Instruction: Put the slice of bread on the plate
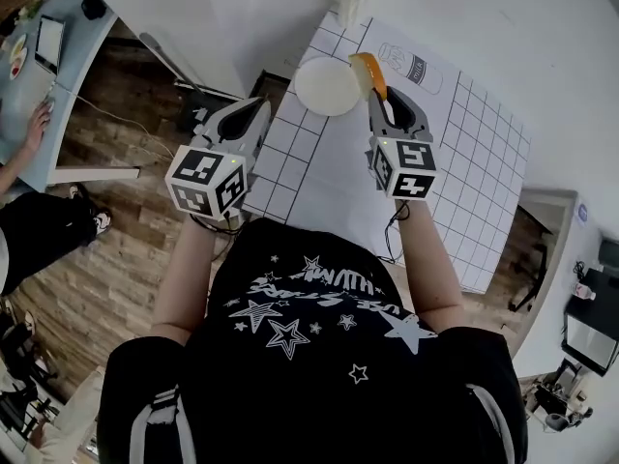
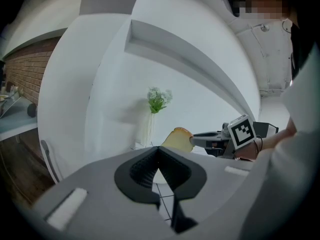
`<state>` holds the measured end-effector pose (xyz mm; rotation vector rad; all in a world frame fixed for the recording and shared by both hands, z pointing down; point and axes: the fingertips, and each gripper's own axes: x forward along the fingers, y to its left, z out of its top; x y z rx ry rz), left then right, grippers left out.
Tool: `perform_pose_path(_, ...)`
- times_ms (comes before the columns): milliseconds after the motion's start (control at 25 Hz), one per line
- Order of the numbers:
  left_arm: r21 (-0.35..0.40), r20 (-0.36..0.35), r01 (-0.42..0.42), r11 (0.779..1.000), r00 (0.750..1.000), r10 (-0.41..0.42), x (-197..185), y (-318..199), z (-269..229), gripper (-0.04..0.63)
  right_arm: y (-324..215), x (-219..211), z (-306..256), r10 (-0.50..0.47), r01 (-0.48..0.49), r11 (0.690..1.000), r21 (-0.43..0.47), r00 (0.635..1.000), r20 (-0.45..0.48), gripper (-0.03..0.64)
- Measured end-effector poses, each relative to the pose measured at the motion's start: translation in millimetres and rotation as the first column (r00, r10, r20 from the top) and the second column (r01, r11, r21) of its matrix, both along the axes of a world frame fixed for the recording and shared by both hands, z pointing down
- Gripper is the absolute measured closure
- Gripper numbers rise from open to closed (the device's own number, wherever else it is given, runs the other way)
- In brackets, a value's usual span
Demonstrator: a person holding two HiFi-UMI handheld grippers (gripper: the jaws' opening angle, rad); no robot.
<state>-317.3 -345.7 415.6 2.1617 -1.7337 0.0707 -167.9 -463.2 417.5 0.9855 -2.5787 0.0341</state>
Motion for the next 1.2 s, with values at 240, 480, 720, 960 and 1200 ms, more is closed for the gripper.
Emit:
perform_pose_path(240,-0.019,-0.014,-0.003,1.000,1.000,0.003,-30,-5,11,0.586,-7,-41,28,-0.069,0.101,0.983,0.151,0.976,-0.209,0.526)
perform_pose_path(480,-0.035,-0.032,0.016,0.999,0.999,-0.018,-51,-6,19,0.586,4,-67,59,-0.144,0.258,0.937,0.236,0.900,-0.412,0.526)
perform_pose_path(720,-0.066,-0.053,0.018,0.998,0.998,-0.022,-57,-6,33,0.586,24,-81,84,-0.233,0.366,0.909,0.201,0.844,-0.483,0.523)
perform_pose_path(960,-0.091,-0.070,-0.001,0.996,0.997,-0.006,-46,-6,46,0.586,38,-82,109,-0.307,0.419,0.900,0.119,0.805,-0.507,0.517)
perform_pose_path(1200,-0.094,-0.079,-0.004,0.996,0.997,-0.003,-42,-1,48,0.586,47,-83,128,-0.340,0.435,0.899,0.054,0.770,-0.540,0.514)
